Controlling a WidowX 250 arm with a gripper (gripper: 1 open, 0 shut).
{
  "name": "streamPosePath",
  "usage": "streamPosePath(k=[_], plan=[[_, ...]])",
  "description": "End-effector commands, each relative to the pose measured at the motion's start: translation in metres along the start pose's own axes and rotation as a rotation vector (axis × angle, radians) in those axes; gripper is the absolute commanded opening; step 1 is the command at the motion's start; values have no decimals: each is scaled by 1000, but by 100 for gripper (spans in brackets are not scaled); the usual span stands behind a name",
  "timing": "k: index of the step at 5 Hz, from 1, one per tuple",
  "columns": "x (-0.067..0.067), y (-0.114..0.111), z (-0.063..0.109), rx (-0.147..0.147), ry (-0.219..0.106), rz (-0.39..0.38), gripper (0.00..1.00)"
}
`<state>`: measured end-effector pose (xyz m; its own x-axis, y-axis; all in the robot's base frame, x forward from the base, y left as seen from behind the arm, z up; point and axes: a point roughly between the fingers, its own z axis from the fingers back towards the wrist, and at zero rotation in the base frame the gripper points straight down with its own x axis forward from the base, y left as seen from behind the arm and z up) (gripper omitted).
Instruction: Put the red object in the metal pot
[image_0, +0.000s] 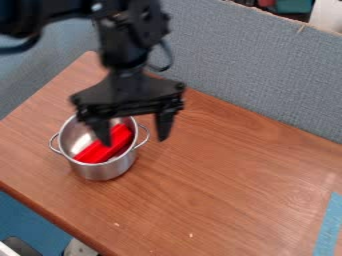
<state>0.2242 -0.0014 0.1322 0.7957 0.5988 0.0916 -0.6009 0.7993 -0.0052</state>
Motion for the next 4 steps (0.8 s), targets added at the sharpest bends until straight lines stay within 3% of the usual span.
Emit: streamPosePath(k=[1, 2, 4], plan=[[36, -21, -23, 10, -6, -66, 100], [67, -21, -61, 46, 1, -68, 100], [60, -72, 14, 41, 17, 21, 100]])
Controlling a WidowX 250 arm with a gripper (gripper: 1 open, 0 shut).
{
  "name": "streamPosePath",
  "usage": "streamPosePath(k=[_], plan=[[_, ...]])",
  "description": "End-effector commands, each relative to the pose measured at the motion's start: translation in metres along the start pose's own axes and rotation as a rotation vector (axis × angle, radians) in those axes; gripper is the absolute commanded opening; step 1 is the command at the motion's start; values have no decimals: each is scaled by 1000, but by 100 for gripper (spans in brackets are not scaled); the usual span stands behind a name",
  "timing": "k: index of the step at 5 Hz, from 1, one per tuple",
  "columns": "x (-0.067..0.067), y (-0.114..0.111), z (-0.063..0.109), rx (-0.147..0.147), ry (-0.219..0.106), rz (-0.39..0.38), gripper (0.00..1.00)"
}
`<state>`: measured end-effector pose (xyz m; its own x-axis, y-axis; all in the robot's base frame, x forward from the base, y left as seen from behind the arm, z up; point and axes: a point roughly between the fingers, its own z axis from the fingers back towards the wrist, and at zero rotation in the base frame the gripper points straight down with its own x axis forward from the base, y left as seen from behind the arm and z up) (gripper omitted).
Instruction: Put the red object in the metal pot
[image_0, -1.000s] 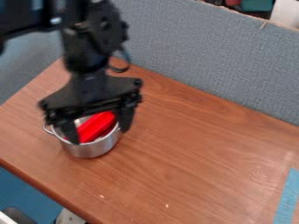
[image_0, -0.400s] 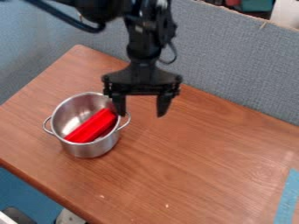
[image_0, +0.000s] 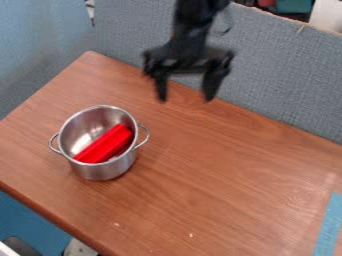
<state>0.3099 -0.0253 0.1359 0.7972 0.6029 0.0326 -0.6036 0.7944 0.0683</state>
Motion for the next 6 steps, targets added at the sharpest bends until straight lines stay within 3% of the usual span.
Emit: streamPosePath(k=[1, 2, 3, 4, 5, 6], plan=[[-8, -20, 20, 14, -32, -20, 100], [-21, -9, 15, 51, -31, -63, 100], [-23, 15, 6, 66, -25, -61, 100], [-14, 41, 13, 70, -28, -54, 100], [0, 70, 8, 83, -21, -40, 100], [19, 93, -18, 59, 0, 5, 100]])
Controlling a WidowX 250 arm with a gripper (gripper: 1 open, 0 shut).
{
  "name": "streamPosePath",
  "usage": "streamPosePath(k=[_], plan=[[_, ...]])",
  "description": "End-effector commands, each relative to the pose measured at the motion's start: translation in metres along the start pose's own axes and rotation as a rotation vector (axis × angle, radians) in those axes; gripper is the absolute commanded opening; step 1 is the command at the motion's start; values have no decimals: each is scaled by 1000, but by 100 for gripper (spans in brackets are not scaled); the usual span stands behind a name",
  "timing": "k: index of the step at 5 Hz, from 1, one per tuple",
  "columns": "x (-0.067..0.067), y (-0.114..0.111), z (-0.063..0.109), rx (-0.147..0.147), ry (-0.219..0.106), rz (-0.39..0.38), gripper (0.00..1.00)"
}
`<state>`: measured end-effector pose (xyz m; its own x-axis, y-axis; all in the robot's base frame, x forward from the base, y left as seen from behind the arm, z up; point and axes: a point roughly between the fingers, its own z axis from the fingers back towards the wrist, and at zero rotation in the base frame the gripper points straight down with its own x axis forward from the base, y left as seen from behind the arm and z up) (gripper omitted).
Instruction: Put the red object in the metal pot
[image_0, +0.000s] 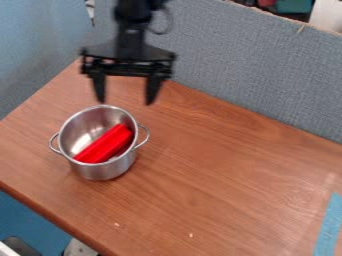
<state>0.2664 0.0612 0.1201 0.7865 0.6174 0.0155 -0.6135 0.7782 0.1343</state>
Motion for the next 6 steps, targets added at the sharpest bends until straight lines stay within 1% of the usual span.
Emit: streamPosePath(k=[1, 2, 3, 4, 5, 6], plan=[[12, 8, -19, -26, -15, -5, 100], [32, 36, -1, -5, -51, -251, 100], [56, 64, 23, -62, -89, -492, 100], [65, 62, 23, -58, -97, -700, 100], [53, 79, 7, -62, -65, -569, 100], [26, 98, -13, -74, -35, -421, 100]])
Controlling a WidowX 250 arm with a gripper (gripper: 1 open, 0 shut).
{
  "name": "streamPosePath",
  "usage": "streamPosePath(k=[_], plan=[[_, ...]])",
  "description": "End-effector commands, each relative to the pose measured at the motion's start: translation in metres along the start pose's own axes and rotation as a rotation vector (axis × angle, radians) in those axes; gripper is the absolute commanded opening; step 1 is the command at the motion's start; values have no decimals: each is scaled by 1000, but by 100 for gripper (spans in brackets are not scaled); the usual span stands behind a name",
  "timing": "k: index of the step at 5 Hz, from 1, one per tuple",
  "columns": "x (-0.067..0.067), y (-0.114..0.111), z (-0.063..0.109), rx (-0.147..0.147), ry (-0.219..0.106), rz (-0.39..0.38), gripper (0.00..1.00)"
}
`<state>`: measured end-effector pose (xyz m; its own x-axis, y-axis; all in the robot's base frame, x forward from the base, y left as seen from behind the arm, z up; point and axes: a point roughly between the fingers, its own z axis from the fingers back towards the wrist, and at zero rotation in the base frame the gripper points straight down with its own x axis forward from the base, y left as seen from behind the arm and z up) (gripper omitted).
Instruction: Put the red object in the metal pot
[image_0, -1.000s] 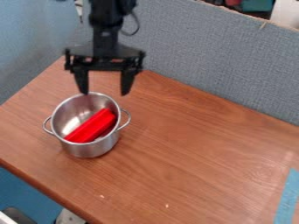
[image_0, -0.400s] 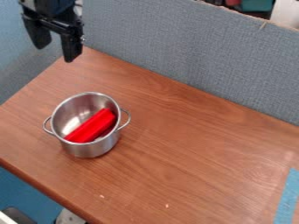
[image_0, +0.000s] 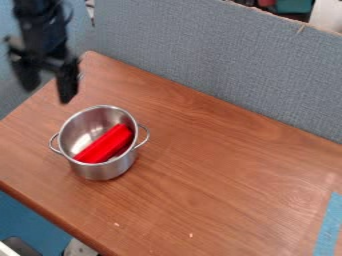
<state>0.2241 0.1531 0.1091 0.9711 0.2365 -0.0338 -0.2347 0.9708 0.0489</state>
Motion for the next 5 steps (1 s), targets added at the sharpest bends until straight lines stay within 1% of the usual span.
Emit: streamPosePath(k=[1, 2, 3, 4, 5], plan=[[-8, -48, -7, 20, -49, 7, 100], [-3, -101, -14, -22, -38, 10, 100], [-18, -94, -5, -61, -44, 206, 100], [-43, -92, 19, -72, -74, 345, 100], [-56, -89, 33, -104, -93, 482, 100]])
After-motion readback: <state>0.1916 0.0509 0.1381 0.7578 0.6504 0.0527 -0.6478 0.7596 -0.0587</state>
